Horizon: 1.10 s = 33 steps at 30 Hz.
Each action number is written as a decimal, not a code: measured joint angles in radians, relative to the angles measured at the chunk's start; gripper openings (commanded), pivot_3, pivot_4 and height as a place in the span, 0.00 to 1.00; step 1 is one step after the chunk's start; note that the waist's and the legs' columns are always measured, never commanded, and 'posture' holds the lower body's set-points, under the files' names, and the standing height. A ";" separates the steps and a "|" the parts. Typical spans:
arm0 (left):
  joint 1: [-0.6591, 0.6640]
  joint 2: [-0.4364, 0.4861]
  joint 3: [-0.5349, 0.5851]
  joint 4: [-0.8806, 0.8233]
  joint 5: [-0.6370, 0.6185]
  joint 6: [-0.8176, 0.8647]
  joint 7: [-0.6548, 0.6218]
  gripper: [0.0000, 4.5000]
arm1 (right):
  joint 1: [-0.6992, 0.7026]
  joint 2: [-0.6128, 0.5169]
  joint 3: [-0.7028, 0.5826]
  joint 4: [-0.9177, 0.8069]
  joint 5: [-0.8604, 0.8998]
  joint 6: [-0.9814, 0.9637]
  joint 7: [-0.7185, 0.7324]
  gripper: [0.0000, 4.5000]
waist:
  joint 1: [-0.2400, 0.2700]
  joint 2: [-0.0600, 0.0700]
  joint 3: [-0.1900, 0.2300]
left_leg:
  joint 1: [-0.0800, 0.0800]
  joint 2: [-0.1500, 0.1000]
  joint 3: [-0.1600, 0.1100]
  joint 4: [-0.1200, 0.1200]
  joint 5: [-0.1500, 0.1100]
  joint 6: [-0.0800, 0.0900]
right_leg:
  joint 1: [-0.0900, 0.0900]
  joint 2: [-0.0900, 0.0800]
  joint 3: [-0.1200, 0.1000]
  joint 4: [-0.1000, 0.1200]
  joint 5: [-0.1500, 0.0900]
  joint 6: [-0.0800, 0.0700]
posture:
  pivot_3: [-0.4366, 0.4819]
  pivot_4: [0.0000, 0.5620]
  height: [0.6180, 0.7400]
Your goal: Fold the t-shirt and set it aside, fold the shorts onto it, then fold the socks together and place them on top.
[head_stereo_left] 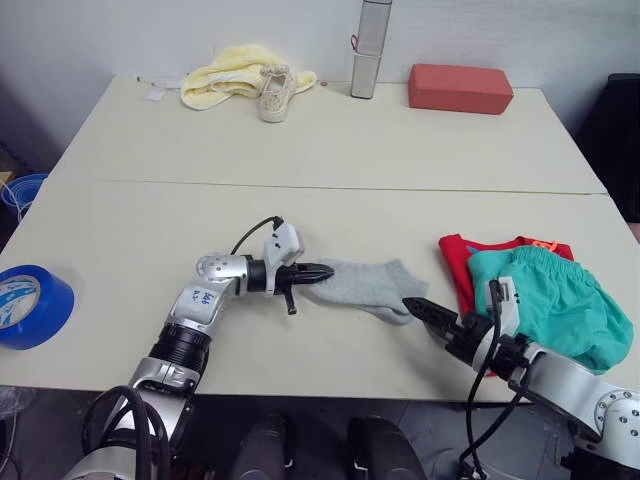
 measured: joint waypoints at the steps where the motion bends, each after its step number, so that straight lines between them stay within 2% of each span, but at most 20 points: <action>1: 0.000 -0.003 -0.003 0.013 0.006 -0.006 0.000 0.00 | 0.008 0.000 0.023 -0.008 0.029 -0.041 -0.034 0.99 | -0.001 0.000 0.000 | 0.000 0.000 0.000 0.000 0.000 0.000 | 0.000 0.000 0.000 0.000 0.000 0.000 | 0.48 0.27 1.00; 5: 0.000 -0.007 -0.007 0.021 0.018 -0.007 0.001 0.00 | 0.001 0.009 0.127 -0.028 0.100 -0.186 -0.129 0.99 | -0.009 -0.001 -0.001 | 0.000 0.001 0.000 0.000 0.000 0.000 | 0.000 0.001 0.000 0.000 0.000 0.000 | 0.48 0.27 1.00; 9: 0.001 -0.011 -0.008 0.020 0.023 -0.006 0.001 0.00 | -0.050 0.042 0.229 -0.013 0.082 -0.266 -0.146 0.99 | -0.023 -0.001 -0.001 | 0.000 0.001 0.000 0.000 0.001 -0.001 | 0.000 0.001 0.000 0.001 0.000 0.000 | 0.48 0.27 1.00; 12: 0.003 -0.013 -0.009 0.018 0.023 -0.004 0.001 0.00 | -0.079 0.049 0.262 0.017 0.056 -0.304 -0.132 0.87 | -0.023 -0.001 -0.001 | 0.000 0.001 0.000 0.000 0.001 -0.001 | 0.000 0.001 0.000 0.001 0.000 0.000 | 0.48 0.27 1.00; 23: 0.032 -0.003 -0.006 -0.029 0.023 0.015 0.003 0.00 | -0.119 0.047 0.277 0.100 -0.077 -0.369 -0.046 0.00 | -0.021 -0.001 -0.001 | 0.000 0.001 0.000 0.000 0.001 -0.001 | -0.001 0.001 0.001 0.001 0.000 0.000 | 0.48 0.27 1.00; 27: 0.046 -0.010 -0.008 -0.068 0.022 0.041 0.011 0.00 | -0.128 -0.012 0.306 0.082 -0.202 -0.349 0.042 0.00 | -0.020 -0.001 -0.001 | 0.000 0.001 0.000 0.000 0.001 0.000 | -0.001 0.001 0.001 0.001 0.000 0.000 | 0.48 0.27 1.00; 33: 0.065 -0.051 -0.003 -0.129 0.009 0.138 0.073 0.00 | -0.143 -0.135 0.345 0.033 -0.516 -0.352 0.228 0.00 | -0.002 0.000 0.000 | -0.001 0.000 0.000 0.001 0.001 0.001 | -0.001 0.000 0.001 0.001 0.000 0.000 | 0.48 0.27 1.00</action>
